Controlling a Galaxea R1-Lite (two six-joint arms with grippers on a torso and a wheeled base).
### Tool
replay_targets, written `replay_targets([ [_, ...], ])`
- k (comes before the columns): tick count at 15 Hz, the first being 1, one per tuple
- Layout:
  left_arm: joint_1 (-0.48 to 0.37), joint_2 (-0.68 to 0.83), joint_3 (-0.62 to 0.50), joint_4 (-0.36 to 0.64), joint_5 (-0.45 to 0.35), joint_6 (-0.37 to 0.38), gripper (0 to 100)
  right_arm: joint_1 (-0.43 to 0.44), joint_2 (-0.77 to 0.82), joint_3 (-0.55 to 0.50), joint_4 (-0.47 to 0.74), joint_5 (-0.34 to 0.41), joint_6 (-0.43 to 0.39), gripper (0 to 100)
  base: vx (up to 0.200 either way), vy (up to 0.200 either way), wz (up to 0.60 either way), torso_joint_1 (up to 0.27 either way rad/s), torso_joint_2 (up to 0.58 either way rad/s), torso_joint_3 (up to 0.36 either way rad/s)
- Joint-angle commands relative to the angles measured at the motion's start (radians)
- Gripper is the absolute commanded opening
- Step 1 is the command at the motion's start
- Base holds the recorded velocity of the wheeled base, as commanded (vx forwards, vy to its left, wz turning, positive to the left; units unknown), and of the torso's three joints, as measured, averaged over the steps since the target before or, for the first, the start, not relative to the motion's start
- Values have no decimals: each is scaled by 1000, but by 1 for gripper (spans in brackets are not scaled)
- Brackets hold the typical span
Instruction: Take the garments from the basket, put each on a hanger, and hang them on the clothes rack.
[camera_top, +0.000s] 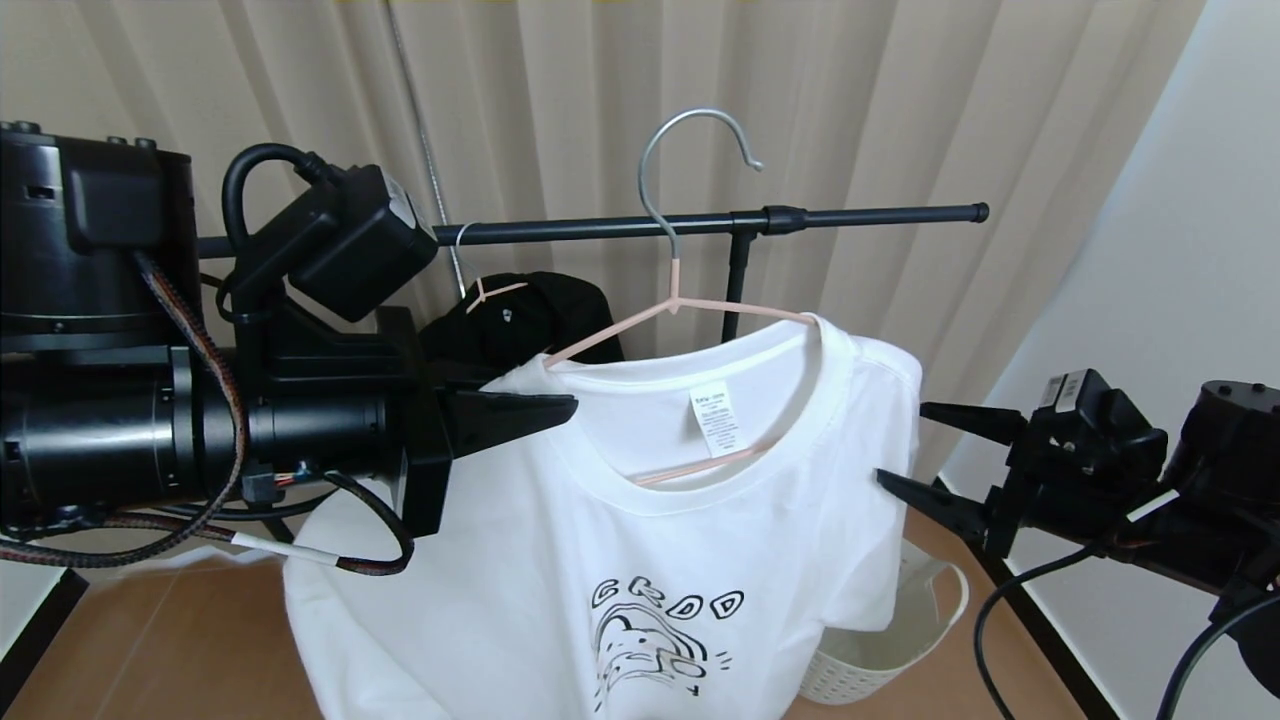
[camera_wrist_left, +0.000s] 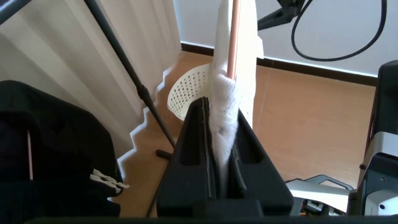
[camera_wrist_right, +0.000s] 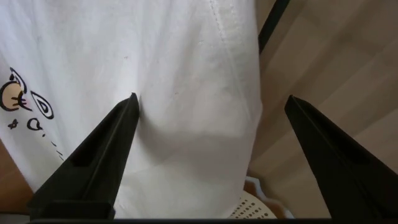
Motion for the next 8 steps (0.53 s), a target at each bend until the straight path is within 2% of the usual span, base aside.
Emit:
replay_targets([
  [1, 0, 0, 0, -1, -1, 0, 0, 15, 22, -9, -1, -29, 2, 0, 0, 0, 0, 0, 0, 0],
  [4, 1, -3, 3, 0, 1, -1, 0, 15, 22, -14, -1, -35, 2, 0, 0, 0, 0, 0, 0, 0],
  [8, 20, -26, 26, -1, -1, -14, 0, -27, 26, -43, 4, -35, 24, 0, 0, 0, 0, 0, 0, 0],
])
